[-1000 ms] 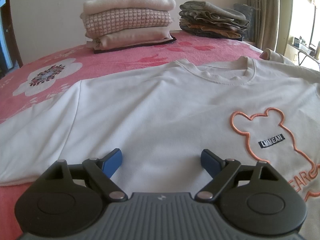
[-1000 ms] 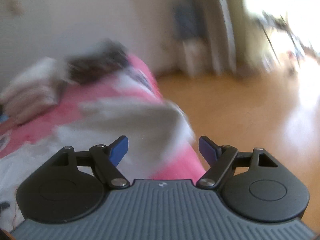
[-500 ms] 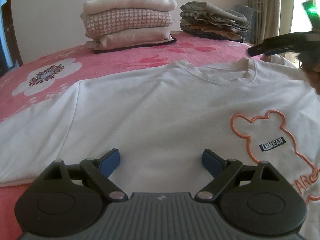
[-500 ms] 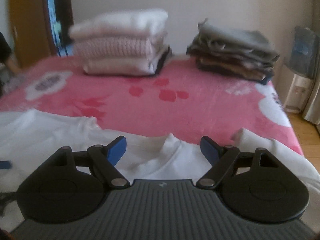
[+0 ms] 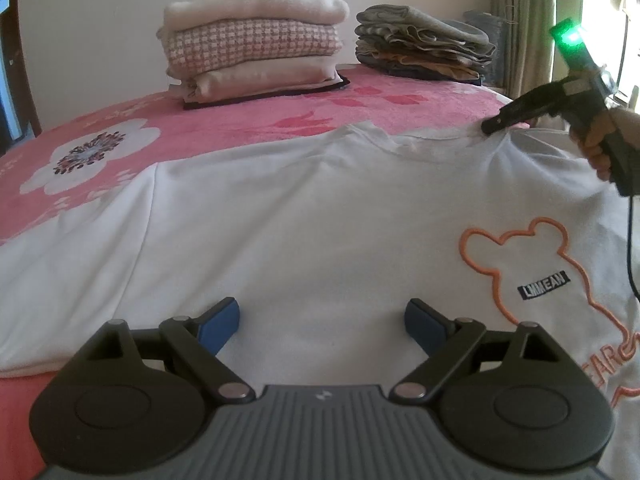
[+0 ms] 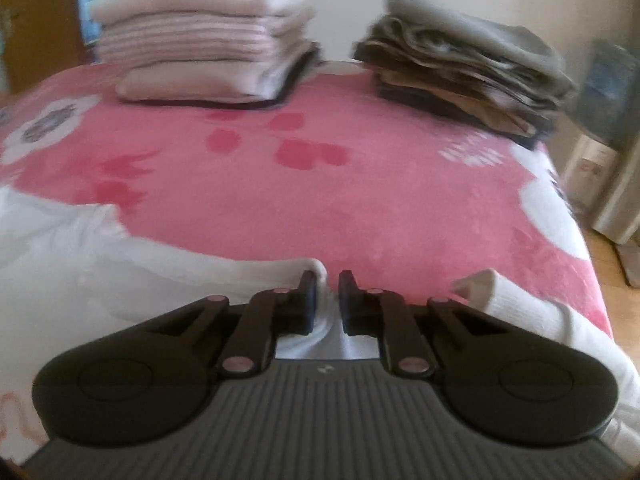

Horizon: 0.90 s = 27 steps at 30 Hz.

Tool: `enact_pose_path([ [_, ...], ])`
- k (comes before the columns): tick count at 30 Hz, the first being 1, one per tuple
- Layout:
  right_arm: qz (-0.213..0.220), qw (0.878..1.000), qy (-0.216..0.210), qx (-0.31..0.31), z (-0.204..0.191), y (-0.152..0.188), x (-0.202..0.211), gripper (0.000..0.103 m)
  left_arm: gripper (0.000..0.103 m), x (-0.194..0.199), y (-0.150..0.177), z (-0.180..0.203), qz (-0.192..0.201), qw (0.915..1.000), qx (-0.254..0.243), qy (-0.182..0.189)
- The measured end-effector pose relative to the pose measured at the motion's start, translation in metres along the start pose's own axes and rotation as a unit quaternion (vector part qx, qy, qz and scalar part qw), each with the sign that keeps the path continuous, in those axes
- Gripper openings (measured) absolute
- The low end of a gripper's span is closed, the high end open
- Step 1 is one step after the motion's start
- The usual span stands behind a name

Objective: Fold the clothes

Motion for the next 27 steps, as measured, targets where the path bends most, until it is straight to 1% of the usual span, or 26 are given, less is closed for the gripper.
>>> enact_pose_path([
  [1, 0.001, 1.0, 0.005, -0.005, 0.0, 0.001, -0.003, 0.012, 0.091, 0.0, 0.0, 0.0, 0.0, 1.0, 0.0, 0.0],
  [2, 0.003, 1.0, 0.011, -0.011, 0.0, 0.003, -0.006, 0.014, 0.091, 0.0, 0.0, 0.0, 0.0, 1.0, 0.0, 0.0],
  [3, 0.015, 1.0, 0.013, -0.015, 0.0, -0.001, -0.001, 0.018, 0.091, 0.0, 0.0, 0.0, 0.0, 1.0, 0.001, 0.001],
  [4, 0.027, 0.999, 0.014, -0.018, -0.001, -0.005, 0.005, 0.029, 0.091, 0.0, 0.0, 0.0, 0.001, 1.0, 0.002, 0.002],
  [5, 0.04, 0.999, 0.016, -0.022, -0.001, -0.009, 0.011, 0.042, 0.091, 0.0, 0.0, 0.0, 0.001, 1.0, 0.002, 0.002],
  [6, 0.052, 0.998, 0.018, -0.026, -0.001, -0.013, 0.017, 0.048, 0.091, 0.001, 0.0, 0.0, 0.002, 1.0, 0.002, 0.003],
  [7, 0.064, 0.997, 0.02, -0.029, -0.001, -0.017, 0.023, 0.058, 0.091, 0.001, 0.001, 0.0, 0.002, 1.0, 0.002, 0.004],
  [9, 0.105, 0.994, 0.018, -0.033, -0.005, -0.029, 0.037, 0.059, 0.091, 0.001, 0.0, -0.001, 0.002, 1.0, 0.003, 0.005],
  [10, 0.104, 0.994, -0.005, -0.039, -0.013, -0.033, 0.037, 0.059, 0.091, 0.001, 0.0, -0.001, 0.002, 1.0, 0.003, 0.005],
  [12, 0.101, 0.992, -0.052, -0.051, -0.03, -0.043, 0.037, 0.059, 0.091, 0.001, 0.0, -0.001, 0.002, 1.0, 0.004, 0.005],
  [14, 0.068, 0.989, -0.117, -0.053, -0.062, -0.049, 0.024, 0.059, 0.091, 0.002, 0.0, -0.001, 0.002, 1.0, 0.007, 0.006],
  [15, 0.052, 0.986, -0.149, -0.053, -0.078, -0.051, 0.018, 0.059, 0.091, 0.002, 0.0, -0.001, 0.002, 0.9999, 0.01, 0.006],
  [18, 0.002, 0.982, -0.181, -0.054, -0.114, -0.053, -0.009, 0.058, 0.09, 0.003, -0.001, -0.004, 0.006, 0.9997, 0.024, 0.005],
  [19, -0.015, 0.981, -0.186, -0.054, -0.125, -0.052, -0.02, 0.057, 0.09, 0.003, -0.002, -0.006, 0.007, 0.9996, 0.028, 0.003],
  [21, -0.047, 0.981, -0.18, -0.057, -0.137, -0.05, -0.038, 0.057, 0.089, 0.003, -0.004, -0.009, 0.01, 0.9993, 0.037, 0.001],
  [22, -0.062, 0.981, -0.176, -0.054, -0.14, -0.047, -0.046, 0.053, 0.089, 0.004, -0.005, -0.011, 0.012, 0.9991, 0.042, 0.0],
  [23, -0.078, 0.981, -0.172, -0.051, -0.142, -0.044, -0.054, 0.041, 0.088, 0.004, -0.006, -0.013, 0.013, 0.9989, 0.046, -0.001],
  [24, -0.086, 0.981, -0.166, -0.046, -0.145, -0.041, -0.056, 0.036, 0.088, 0.004, -0.007, -0.014, 0.015, 0.9986, 0.05, -0.003],
  [26, -0.078, 0.982, -0.169, -0.031, -0.151, -0.039, -0.051, 0.012, 0.087, 0.004, -0.008, -0.018, 0.018, 0.9981, 0.059, -0.005],
  [27, -0.071, 0.983, -0.167, -0.023, -0.154, -0.04, -0.046, 0.011, 0.087, 0.004, -0.009, -0.02, 0.02, 0.9978, 0.064, -0.006],
])
Point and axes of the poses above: each gripper's, at about its wrist camera, not at the fingertips, and x roughly against the way its jaws point, z to its right, y to its underside, the point moved 7 cm from there along -x, roughly the way its jaws point, and after that the axes turned 1 degree about -x, right-handed, at the moved point
